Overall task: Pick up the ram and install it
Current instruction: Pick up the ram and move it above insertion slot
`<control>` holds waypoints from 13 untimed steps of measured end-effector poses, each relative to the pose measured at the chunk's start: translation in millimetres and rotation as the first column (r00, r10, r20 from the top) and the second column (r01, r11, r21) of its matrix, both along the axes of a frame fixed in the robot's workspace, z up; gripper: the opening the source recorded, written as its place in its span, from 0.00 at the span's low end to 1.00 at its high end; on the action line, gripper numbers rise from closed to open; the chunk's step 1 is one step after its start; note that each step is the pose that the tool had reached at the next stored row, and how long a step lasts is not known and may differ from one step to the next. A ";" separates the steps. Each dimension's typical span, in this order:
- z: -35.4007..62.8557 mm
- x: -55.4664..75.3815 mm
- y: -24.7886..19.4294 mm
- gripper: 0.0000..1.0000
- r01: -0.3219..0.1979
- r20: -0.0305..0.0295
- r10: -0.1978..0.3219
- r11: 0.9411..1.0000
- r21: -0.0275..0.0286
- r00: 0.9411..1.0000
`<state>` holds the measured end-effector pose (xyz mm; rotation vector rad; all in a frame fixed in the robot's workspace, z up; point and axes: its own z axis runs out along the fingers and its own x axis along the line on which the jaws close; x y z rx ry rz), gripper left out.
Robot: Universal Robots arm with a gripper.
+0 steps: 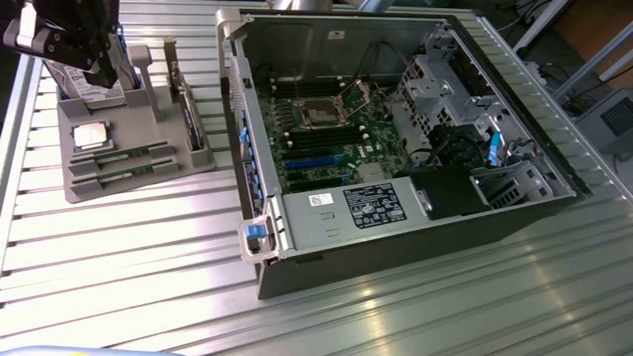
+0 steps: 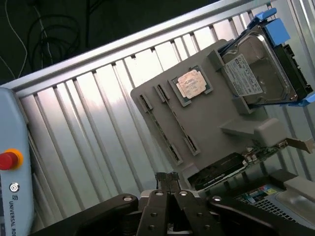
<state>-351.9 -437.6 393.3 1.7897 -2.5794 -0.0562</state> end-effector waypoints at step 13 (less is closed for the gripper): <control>0.0 0.0 0.0 0.11 -0.182 0.000 0.182 0.983 0.000 0.983</control>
